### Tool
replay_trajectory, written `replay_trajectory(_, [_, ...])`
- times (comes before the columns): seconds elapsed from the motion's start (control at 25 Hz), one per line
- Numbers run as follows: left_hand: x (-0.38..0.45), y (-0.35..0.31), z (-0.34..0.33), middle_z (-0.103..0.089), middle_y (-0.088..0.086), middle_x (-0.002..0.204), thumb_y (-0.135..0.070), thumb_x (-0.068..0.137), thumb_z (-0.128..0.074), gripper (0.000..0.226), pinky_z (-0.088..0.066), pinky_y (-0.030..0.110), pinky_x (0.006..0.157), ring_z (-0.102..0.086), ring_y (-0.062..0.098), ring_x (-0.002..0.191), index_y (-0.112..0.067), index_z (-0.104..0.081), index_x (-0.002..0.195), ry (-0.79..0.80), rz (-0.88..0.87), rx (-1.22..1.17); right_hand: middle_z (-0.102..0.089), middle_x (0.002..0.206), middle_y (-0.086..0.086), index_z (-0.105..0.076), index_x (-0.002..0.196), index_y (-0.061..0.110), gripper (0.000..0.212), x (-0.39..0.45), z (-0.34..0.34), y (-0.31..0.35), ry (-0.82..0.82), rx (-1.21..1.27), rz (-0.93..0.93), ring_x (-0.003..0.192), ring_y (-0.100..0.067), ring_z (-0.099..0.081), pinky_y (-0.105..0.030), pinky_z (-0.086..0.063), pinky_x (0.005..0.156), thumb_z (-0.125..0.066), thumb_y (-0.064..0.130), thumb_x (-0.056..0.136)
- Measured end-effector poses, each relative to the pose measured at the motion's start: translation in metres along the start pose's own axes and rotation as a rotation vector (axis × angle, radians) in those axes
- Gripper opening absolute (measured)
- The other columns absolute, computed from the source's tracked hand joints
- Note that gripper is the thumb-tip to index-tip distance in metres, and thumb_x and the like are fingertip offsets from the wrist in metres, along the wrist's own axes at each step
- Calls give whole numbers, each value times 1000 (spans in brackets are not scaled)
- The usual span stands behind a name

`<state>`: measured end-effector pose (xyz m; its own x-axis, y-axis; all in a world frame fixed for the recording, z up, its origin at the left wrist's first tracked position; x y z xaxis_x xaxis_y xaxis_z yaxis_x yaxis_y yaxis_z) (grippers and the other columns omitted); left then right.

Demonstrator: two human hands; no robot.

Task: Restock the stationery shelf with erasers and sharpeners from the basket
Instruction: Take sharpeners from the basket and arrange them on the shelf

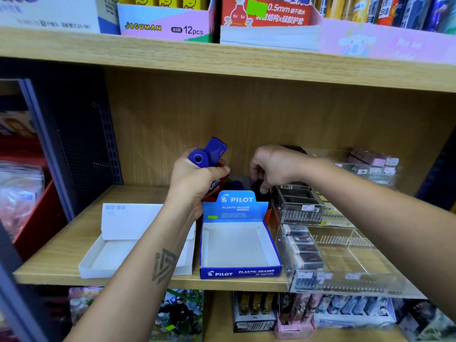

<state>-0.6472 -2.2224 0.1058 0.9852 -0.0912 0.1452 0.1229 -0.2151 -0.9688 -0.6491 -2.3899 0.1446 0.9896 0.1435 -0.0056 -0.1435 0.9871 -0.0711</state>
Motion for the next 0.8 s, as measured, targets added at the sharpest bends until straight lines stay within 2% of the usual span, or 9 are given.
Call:
replay_trajectory(0.12, [1,2,0,-76,11,93,4,71,-81,42,-59,28,60,-69,15,67,0,-63,109,-3,-2,2,-63,78,9,-72,91,21,30,-1,-1,-1,23,33,1,74,-13,-61,-25,-49,61,-90,19,68])
replay_trajectory(0.24, [2,3,0,-76,9,92,2,71,-82,42,-60,31,63,-70,16,69,-1,-63,109,-3,1,8,-60,76,10,-70,87,22,29,-3,-4,-5,26,1,-6,71,-11,-58,-24,-45,59,-90,20,67])
replay_trajectory(0.36, [2,2,-1,-76,9,93,2,71,-82,42,-59,27,60,-69,16,70,-1,-64,109,6,-12,25,-58,76,11,-67,84,23,27,-5,-4,-5,37,-29,-11,68,-7,-54,-22,-39,53,-90,20,68])
replay_trajectory(0.44, [2,0,0,-76,9,94,1,70,-83,43,-58,27,60,-71,19,73,-2,-64,109,7,-31,46,-59,75,10,-69,85,22,26,-4,-3,0,63,-40,12,68,-9,-56,-23,-41,54,-89,20,69])
replay_trajectory(0.56, [3,1,0,-76,9,92,2,69,-84,44,-61,39,72,-73,31,87,-3,-64,107,3,-36,50,-60,75,9,-72,88,19,26,-1,-6,6,84,-67,30,72,-14,-59,-23,-47,58,-90,20,69])
replay_trajectory(0.68, [4,1,1,-76,10,92,3,69,-83,43,-61,46,77,-73,33,88,-4,-63,106,8,-30,49,-60,76,9,-74,91,17,24,0,-10,9,74,-79,42,76,-15,-59,-23,-49,65,-88,19,71])
replay_trajectory(0.8, [4,0,3,-76,10,94,4,70,-82,41,-60,38,72,-72,25,80,-4,-64,106,15,-32,37,-63,82,6,-74,92,16,13,0,-14,8,93,-70,36,78,-15,-60,-20,-46,60,-80,14,81])
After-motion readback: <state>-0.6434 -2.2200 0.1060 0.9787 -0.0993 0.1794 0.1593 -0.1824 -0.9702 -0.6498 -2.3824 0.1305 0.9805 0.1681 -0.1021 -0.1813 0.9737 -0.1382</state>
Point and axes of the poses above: each hand's wrist, its own x-axis towards the middle knuckle, its own z-axis out of the back of the hand, y = z × x, the point moved 8 cm from there along x, towards the middle knuckle
